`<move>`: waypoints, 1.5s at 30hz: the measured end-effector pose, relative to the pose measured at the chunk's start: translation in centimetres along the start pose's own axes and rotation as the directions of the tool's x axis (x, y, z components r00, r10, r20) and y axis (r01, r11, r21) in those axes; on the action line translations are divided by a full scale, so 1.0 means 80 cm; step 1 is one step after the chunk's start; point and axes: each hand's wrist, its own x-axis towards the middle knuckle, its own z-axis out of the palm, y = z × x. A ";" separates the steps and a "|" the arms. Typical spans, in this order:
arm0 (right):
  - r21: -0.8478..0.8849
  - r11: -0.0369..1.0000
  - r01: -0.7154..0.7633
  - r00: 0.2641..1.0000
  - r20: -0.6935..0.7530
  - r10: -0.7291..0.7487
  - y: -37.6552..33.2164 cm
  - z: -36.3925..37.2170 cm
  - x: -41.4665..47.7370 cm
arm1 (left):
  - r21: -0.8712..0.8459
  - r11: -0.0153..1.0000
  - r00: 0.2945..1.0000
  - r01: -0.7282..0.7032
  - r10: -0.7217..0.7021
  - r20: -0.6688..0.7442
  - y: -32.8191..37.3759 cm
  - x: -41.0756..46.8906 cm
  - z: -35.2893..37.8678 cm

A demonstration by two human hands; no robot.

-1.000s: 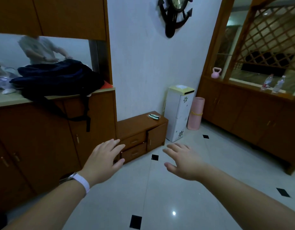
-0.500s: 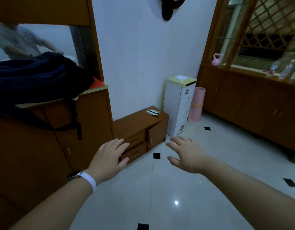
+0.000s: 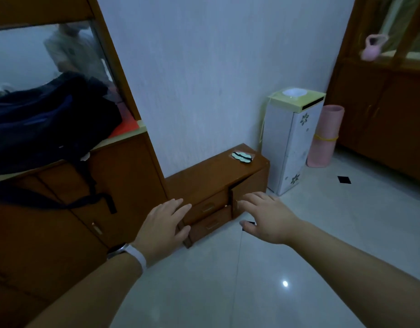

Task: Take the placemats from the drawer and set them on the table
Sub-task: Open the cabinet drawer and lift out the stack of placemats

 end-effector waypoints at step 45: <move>0.157 0.987 -0.013 0.946 0.321 -0.039 0.115 0.235 0.431 | -0.234 0.958 0.943 0.167 -0.085 0.323 -0.249 0.360 0.288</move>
